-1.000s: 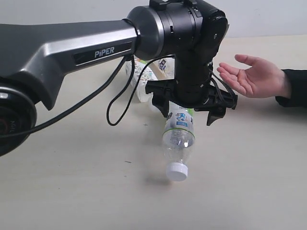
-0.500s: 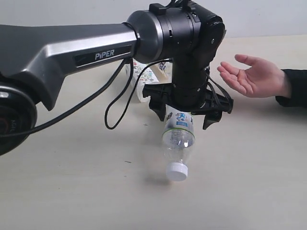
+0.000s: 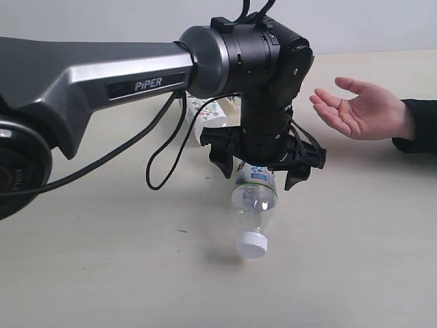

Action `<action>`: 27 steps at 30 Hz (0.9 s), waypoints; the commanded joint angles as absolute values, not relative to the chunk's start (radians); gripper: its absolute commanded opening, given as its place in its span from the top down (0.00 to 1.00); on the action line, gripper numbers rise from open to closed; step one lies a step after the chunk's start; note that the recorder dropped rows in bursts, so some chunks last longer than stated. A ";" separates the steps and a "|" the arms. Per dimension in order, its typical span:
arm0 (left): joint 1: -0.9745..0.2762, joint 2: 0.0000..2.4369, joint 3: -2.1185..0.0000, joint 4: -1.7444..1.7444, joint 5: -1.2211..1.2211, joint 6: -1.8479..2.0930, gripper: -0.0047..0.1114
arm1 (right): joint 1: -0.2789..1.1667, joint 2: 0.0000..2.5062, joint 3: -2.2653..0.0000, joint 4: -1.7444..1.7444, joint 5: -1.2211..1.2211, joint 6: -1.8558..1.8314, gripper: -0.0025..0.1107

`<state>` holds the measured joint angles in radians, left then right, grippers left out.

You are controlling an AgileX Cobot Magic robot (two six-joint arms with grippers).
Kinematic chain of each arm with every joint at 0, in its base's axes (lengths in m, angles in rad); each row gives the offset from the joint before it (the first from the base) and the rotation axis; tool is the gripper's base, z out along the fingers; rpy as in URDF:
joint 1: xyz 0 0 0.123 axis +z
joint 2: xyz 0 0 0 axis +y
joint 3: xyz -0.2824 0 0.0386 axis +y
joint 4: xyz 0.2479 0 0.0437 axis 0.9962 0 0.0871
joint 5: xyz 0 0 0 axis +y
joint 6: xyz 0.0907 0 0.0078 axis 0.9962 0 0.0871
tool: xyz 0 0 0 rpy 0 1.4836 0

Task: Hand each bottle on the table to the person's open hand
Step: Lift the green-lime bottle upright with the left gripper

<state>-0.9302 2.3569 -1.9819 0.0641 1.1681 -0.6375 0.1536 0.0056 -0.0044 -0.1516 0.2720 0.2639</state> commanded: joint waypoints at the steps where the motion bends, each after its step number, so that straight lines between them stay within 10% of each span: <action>1: -0.928 2.357 -1.977 0.061 1.164 -0.636 0.23 | 0.157 0.000 0.000 -0.156 0.264 0.264 0.98; 17: -0.928 2.401 -1.977 0.042 1.164 -0.629 0.51 | 0.157 0.000 0.000 -0.156 0.264 0.264 0.98; 27: -0.928 2.384 -1.977 0.039 1.179 -0.618 0.96 | 0.157 0.000 0.000 -0.156 0.264 0.264 0.98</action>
